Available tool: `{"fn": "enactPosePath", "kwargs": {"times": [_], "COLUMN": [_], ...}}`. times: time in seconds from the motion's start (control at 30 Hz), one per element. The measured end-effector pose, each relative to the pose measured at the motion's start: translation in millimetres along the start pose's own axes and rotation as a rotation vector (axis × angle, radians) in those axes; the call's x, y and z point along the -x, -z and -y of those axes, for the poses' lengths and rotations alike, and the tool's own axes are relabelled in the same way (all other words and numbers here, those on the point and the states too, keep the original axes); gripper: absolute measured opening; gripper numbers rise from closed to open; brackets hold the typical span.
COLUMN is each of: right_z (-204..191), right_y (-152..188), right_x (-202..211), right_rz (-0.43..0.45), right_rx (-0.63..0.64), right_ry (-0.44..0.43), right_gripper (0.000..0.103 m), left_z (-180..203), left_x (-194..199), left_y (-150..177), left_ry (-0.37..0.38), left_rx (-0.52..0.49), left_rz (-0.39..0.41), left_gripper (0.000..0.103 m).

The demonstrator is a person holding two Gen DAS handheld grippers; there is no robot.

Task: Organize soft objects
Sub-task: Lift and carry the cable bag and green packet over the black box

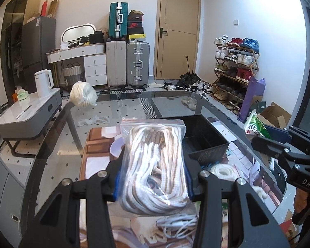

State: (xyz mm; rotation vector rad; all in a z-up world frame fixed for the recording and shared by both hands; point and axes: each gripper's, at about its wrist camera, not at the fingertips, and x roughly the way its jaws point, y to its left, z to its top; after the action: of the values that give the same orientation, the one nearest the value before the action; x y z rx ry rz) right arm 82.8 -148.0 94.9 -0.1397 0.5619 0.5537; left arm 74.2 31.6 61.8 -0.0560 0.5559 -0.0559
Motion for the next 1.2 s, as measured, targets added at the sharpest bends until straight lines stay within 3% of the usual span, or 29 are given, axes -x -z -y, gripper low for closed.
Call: {"fn": "enactPosePath", "kwargs": {"times": [0.63, 1.2], "right_z": [30.9, 40.5], "right_y": [-38.1, -37.8], "right_x": [-60.1, -128.5], "right_rz": [-0.035, -0.122], "right_rx": [0.003, 0.028], "right_ry": [-0.007, -0.019], "right_gripper": [0.040, 0.040], "left_z": [1.7, 0.3], "left_x": [-60.0, -114.5], "left_y": [-33.6, -33.5], "left_ry": [0.006, 0.061], "left_rx": [-0.006, -0.007], "left_rz": [-0.018, -0.072], "left_gripper": [0.044, 0.044]}}
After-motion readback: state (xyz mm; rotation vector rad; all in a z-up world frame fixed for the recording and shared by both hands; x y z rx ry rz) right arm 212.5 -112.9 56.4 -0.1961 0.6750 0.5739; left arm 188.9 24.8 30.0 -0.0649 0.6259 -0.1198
